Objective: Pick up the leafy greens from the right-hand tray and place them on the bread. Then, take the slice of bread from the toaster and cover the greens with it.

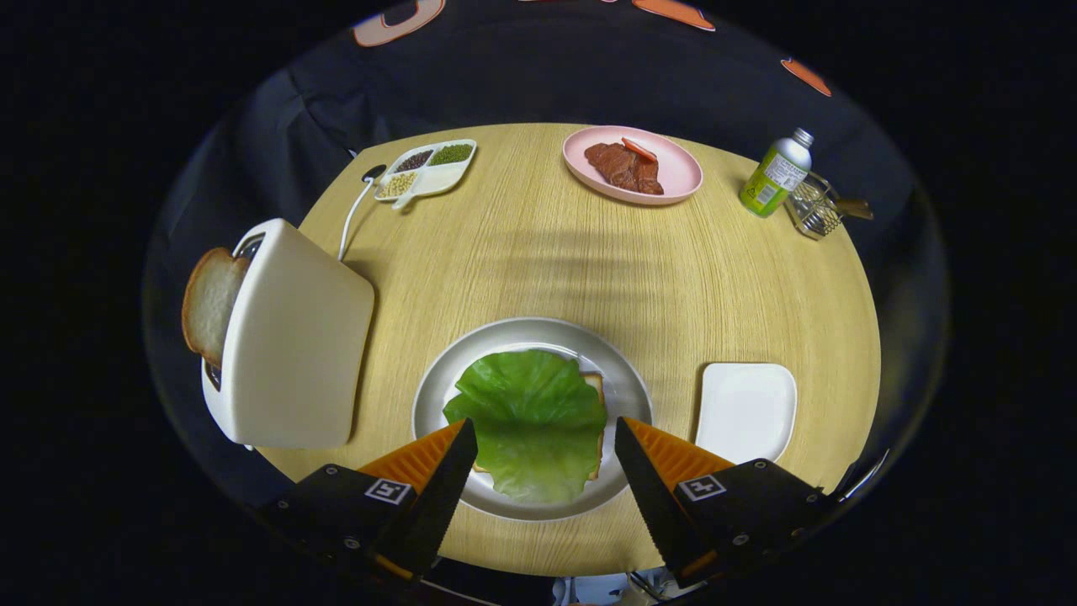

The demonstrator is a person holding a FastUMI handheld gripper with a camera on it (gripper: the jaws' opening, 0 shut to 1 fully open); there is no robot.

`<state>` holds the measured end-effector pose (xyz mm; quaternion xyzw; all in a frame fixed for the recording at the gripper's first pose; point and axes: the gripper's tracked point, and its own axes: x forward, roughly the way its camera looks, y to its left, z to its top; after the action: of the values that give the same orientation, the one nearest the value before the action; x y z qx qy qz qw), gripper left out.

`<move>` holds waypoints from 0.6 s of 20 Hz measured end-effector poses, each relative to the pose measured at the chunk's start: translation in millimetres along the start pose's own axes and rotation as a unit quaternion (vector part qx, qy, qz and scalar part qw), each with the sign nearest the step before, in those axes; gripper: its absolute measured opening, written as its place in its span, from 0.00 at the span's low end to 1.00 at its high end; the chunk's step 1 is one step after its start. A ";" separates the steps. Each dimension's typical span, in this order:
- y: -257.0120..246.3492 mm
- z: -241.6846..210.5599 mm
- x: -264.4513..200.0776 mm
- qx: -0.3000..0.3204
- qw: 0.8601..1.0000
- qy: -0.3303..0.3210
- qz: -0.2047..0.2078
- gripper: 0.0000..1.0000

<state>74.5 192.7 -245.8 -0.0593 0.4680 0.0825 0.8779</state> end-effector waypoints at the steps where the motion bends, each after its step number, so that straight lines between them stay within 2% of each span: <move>1: 5.0 5.7 -6.3 -0.001 1.000 -0.005 0.002 0.99; 5: 27.7 31.0 -33.3 -0.010 1.000 -0.022 0.005 0.99; 12: 107.4 79.3 -81.8 -0.024 0.997 -0.058 0.048 0.99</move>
<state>72.5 305.0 -136.7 -0.0528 0.4168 0.1390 0.8967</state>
